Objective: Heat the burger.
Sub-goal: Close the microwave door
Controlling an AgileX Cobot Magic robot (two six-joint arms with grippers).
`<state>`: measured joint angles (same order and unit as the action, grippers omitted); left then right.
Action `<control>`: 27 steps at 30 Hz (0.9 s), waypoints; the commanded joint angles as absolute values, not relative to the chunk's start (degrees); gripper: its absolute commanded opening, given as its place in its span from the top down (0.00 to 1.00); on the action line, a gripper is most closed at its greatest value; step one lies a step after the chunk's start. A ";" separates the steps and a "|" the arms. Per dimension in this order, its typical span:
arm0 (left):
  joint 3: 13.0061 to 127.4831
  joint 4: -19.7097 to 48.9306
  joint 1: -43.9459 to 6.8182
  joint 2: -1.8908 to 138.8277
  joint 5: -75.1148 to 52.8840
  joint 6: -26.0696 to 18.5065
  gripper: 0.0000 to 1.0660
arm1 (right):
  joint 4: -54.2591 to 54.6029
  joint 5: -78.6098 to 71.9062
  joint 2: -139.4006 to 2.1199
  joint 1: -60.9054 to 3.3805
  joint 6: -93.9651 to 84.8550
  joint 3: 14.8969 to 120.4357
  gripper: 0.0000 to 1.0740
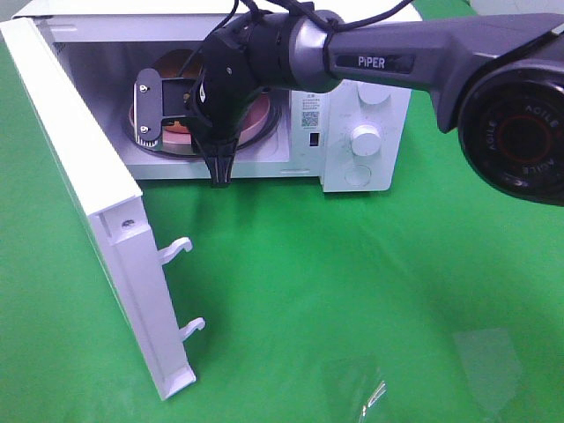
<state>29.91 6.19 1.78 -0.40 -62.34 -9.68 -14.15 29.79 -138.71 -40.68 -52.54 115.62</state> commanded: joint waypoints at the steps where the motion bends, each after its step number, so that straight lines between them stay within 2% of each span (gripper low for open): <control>1: 29.74 6.02 1.55 -1.32 -61.42 -9.68 0.08 | -14.50 29.28 -138.14 -40.62 -51.11 115.85 0.68; 4: 29.74 6.02 1.55 -1.32 -61.42 -9.68 0.08 | -14.50 29.28 -138.14 -40.62 -51.11 115.85 0.67; 10: 29.74 6.02 1.55 -1.32 -61.42 -9.68 0.08 | -14.73 29.34 -137.28 -40.62 -50.53 115.68 0.54; 13: 29.74 6.02 1.55 -1.32 -61.42 -9.68 0.08 | -14.73 29.05 -136.88 -40.62 -49.50 115.05 0.51; 17: 29.74 6.02 1.55 -1.32 -61.42 -9.68 0.08 | -14.84 27.39 -134.93 -40.62 -48.53 111.50 0.43; 23: 29.74 6.02 1.55 -1.32 -61.42 -9.68 0.08 | -15.93 25.50 -131.72 -40.62 -48.53 106.28 0.37; 27: 29.74 6.02 1.55 -1.32 -61.42 -9.68 0.08 | -16.21 23.78 -129.49 -40.62 -48.53 102.16 0.37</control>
<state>29.91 5.96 1.78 -0.40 -62.34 -9.68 -15.70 24.87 -131.04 -40.68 -49.10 103.71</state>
